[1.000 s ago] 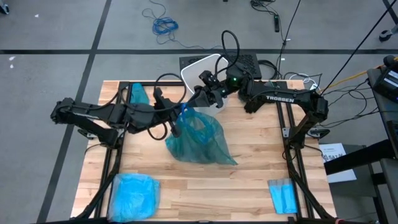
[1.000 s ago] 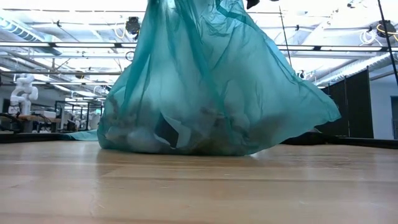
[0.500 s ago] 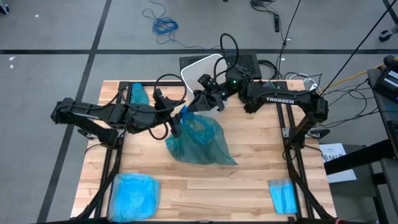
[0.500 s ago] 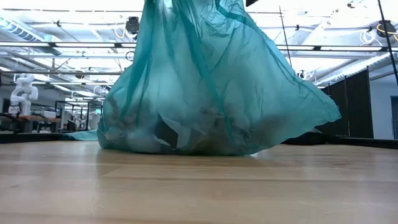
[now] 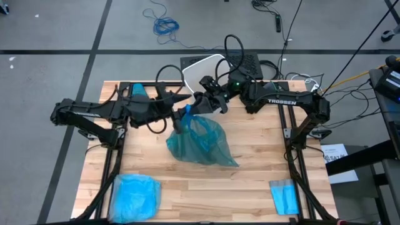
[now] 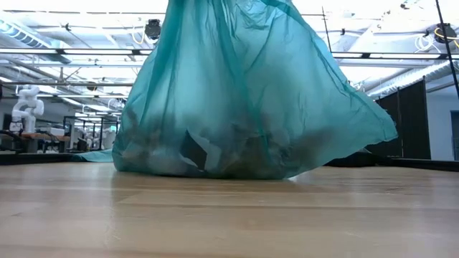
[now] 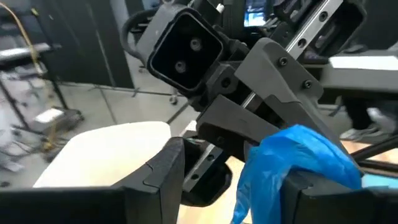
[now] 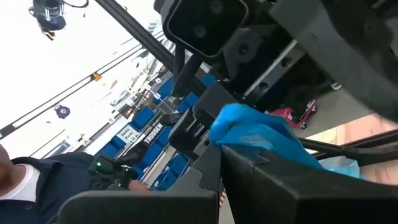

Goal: Place trash/remove bag and relplace
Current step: Close the blue trash bag

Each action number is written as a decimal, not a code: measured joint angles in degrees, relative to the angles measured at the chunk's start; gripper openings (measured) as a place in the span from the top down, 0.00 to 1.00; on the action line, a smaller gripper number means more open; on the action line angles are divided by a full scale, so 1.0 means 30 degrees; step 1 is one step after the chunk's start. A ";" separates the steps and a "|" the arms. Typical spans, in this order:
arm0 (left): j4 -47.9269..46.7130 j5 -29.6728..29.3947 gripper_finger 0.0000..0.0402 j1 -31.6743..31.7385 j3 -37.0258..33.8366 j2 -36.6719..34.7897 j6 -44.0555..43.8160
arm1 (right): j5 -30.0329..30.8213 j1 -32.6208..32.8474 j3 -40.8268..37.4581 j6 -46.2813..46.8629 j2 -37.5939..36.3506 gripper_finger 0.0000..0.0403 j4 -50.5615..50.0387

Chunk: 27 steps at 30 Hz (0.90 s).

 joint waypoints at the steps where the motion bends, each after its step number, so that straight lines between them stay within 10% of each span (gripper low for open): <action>1: -0.0025 0.0223 0.61 0.0107 0.0000 0.0000 -0.0356 | 0.0038 0.0000 0.0000 0.0000 0.0000 1.00 -0.0004; 8: 0.0553 0.3442 0.97 0.0858 0.0094 0.0022 0.0399 | 0.0389 0.0036 0.0022 0.0120 -0.0044 1.00 0.0126; 27: -0.0776 0.4019 1.00 0.1871 0.0211 -0.4243 0.0271 | 0.1139 -0.0590 -0.0007 -0.0160 -0.0036 0.63 0.6716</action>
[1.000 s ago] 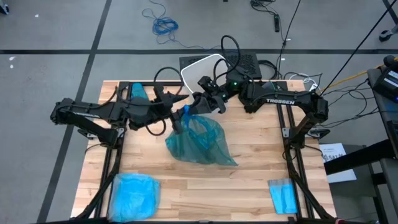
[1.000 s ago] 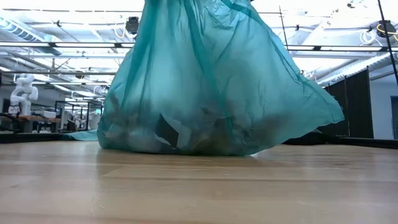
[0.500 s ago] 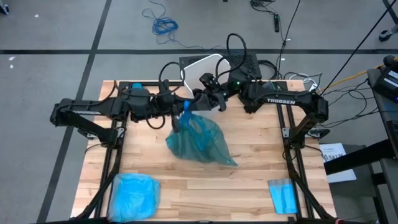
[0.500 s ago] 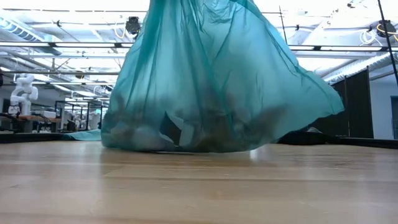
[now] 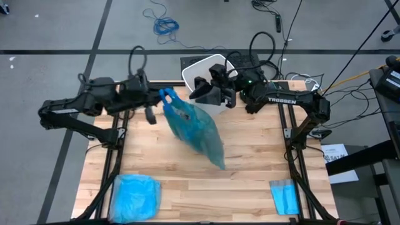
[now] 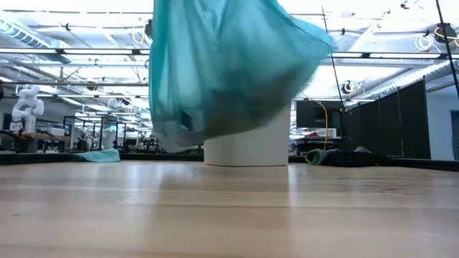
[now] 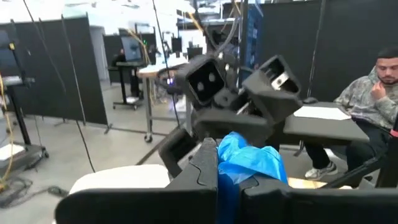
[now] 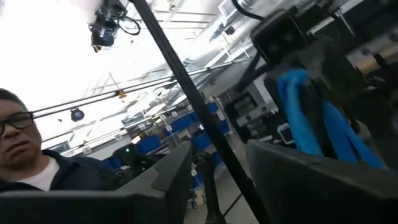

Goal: Place trash/remove bag and relplace
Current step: Close the blue trash bag

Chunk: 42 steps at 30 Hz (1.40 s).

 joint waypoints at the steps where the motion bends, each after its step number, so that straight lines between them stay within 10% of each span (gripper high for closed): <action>1: -0.0143 0.0000 1.00 -0.0002 0.0007 -0.0259 0.0140 | 0.0001 0.0000 0.0000 0.0000 0.0007 0.62 -0.0105; 7: -0.0598 0.0000 1.00 0.0005 0.0007 -0.1170 0.0162 | 0.0333 -0.0529 0.0000 -0.0562 0.0015 0.60 -0.3890; 19: -0.5475 -0.2166 1.00 -0.0556 0.0015 -0.3167 -0.1349 | 1.0899 -0.3166 0.0000 -0.7804 0.0007 0.85 -1.7871; 27: -0.6417 -0.2200 1.00 -0.0565 0.0015 -0.3138 -0.1414 | 1.4116 -0.3307 0.1080 -1.2179 -0.1321 0.99 -1.9818; 35: -0.7018 -0.2229 1.00 -0.0556 -0.0007 -0.3138 -0.1390 | 1.9999 -0.4367 0.6199 -1.5633 -0.1921 0.92 -2.9025; 42: -0.7580 -0.2229 1.00 -0.0556 -0.0007 -0.3138 -0.1379 | 1.7739 -0.6688 0.5948 -1.4182 -0.1843 0.73 -3.2409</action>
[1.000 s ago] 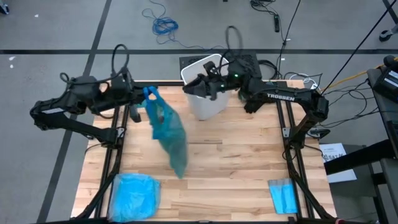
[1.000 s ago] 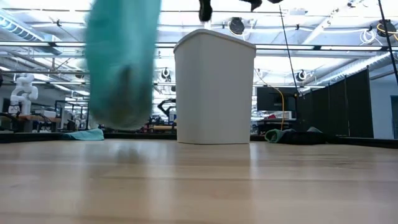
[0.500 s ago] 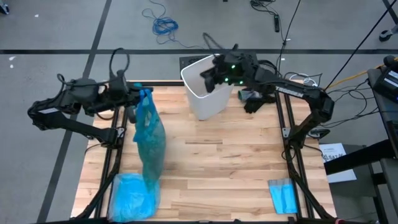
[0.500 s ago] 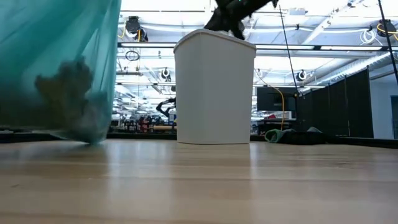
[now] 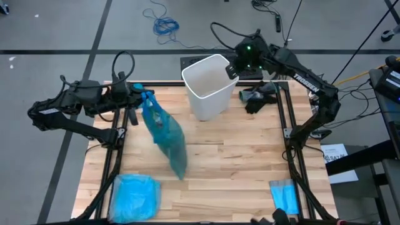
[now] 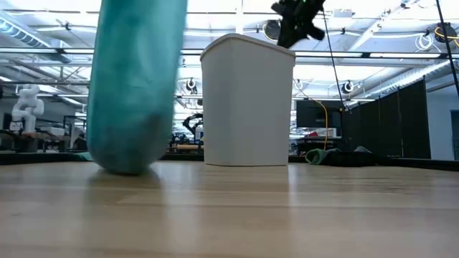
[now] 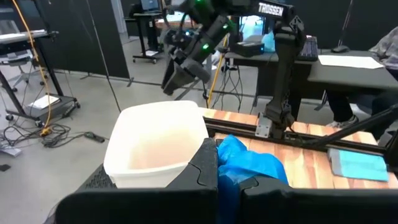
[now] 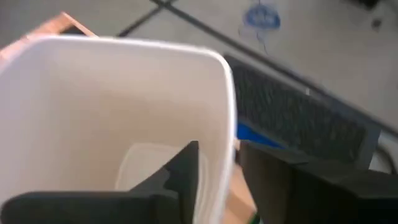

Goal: Place trash/remove bag and relplace
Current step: Close the blue trash bag

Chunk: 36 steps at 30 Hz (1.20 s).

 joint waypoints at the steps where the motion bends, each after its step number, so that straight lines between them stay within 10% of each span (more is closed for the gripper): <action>1: -0.0047 0.0000 1.00 0.0000 0.0000 0.0000 0.0007 | -0.0326 -0.0337 -0.0232 0.0241 0.0010 0.70 -0.0027; 14: -0.0372 0.0009 1.00 0.0007 0.0000 0.0000 0.0028 | -0.4605 -0.1855 -0.0841 0.1708 0.1551 0.54 0.0066; 22: -0.0906 0.0099 1.00 0.0000 0.0000 -0.0007 -0.0027 | -0.3368 -0.0932 -0.0819 0.0837 0.2103 0.96 -0.3309; 36: -0.1756 0.0607 1.00 0.0001 0.0000 -0.0180 0.0092 | -0.0148 -0.1636 -0.1240 0.0738 -0.0790 1.00 -0.9697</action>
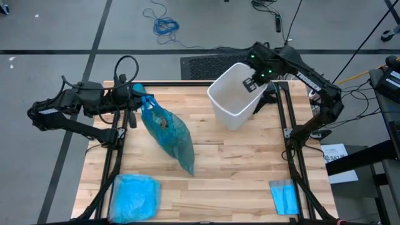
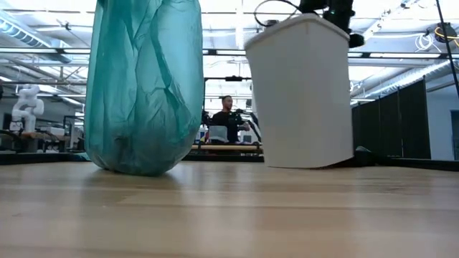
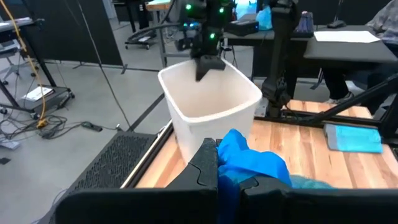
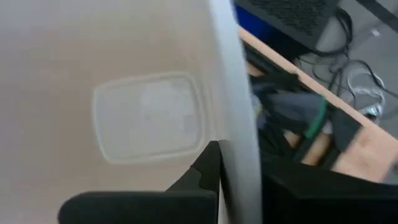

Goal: Place trash/remove bag and relplace
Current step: Close the blue trash bag

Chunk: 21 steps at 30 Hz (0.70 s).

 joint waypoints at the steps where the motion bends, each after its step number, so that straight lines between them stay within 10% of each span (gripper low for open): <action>1: -0.0224 -0.0010 1.00 0.0007 0.0000 -0.0036 -0.0083 | 0.0068 -0.0205 -0.0277 0.0153 -0.0260 1.00 -0.0038; 12: -0.0692 -0.0163 1.00 0.0006 0.0000 -0.0287 -0.0124 | -0.1041 -0.0637 -0.4855 0.2066 -0.2879 0.98 0.3442; 21: -0.0679 -0.0170 1.00 0.0007 0.0000 -0.0287 -0.0119 | -0.3195 -0.0332 -0.4883 0.2464 -0.5427 0.70 0.5575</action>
